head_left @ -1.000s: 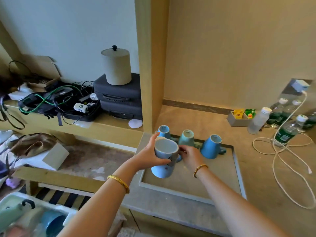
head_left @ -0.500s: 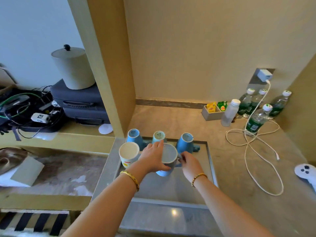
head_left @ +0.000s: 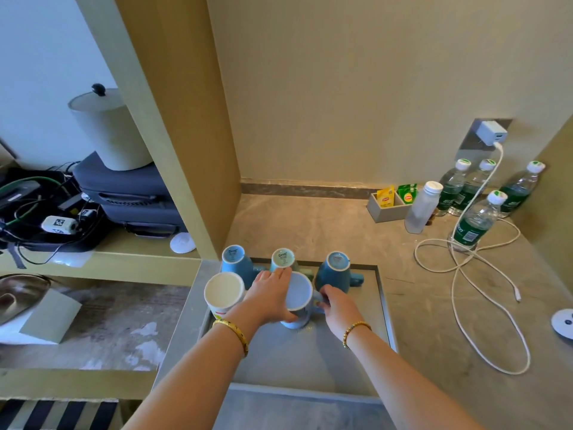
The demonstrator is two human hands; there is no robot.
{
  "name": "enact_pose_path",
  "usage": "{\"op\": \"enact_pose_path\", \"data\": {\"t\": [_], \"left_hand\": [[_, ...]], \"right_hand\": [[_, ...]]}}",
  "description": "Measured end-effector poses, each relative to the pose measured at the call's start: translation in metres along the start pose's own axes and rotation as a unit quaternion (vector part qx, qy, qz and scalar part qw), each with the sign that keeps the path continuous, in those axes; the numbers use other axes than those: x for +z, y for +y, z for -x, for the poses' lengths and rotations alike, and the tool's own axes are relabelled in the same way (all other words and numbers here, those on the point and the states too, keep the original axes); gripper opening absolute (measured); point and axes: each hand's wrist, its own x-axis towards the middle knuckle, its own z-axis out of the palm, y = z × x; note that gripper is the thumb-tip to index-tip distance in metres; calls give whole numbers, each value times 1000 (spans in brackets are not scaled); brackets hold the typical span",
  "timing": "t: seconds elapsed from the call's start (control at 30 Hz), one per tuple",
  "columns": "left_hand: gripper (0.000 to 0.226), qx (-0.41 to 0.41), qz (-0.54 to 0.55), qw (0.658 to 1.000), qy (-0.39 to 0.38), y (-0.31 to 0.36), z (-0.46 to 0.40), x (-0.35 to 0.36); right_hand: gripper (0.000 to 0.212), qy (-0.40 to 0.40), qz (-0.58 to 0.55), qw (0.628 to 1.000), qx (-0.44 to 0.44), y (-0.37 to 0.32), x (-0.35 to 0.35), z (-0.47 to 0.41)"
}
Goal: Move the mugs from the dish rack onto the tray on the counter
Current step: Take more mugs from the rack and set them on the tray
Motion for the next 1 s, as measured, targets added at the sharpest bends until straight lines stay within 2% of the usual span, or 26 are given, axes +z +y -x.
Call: {"op": "enact_pose_path", "data": {"t": [0.23, 0.33, 0.43, 0.5, 0.53, 0.63, 0.87, 1.0], "left_hand": [[103, -3, 2, 1000, -3, 0, -2, 5], [105, -5, 41, 999, -20, -9, 1, 3], [83, -40, 103, 993, 29, -29, 3, -5], [70, -83, 74, 991, 75, -46, 7, -9], [70, -105, 44, 991, 73, -55, 9, -10], [88, -152, -3, 988, 3, -76, 19, -9], [78, -140, -52, 989, 8, -79, 24, -6], [86, -128, -55, 990, 7, -79, 24, -7]], "right_hand": [[9, -22, -27, 999, 5, 6, 1, -4], [9, -39, -27, 999, 3, 9, 2, -4], [9, -42, -27, 999, 7, 9, 3, -5], [10, -38, -31, 999, 8, 9, 3, -5], [10, -37, -34, 999, 9, 8, 3, -5], [11, -39, -42, 998, 11, 8, 3, -4], [13, -36, -64, 997, 9, -1, 9, -2], [11, -30, -64, 997, 8, -9, 12, -2]]}}
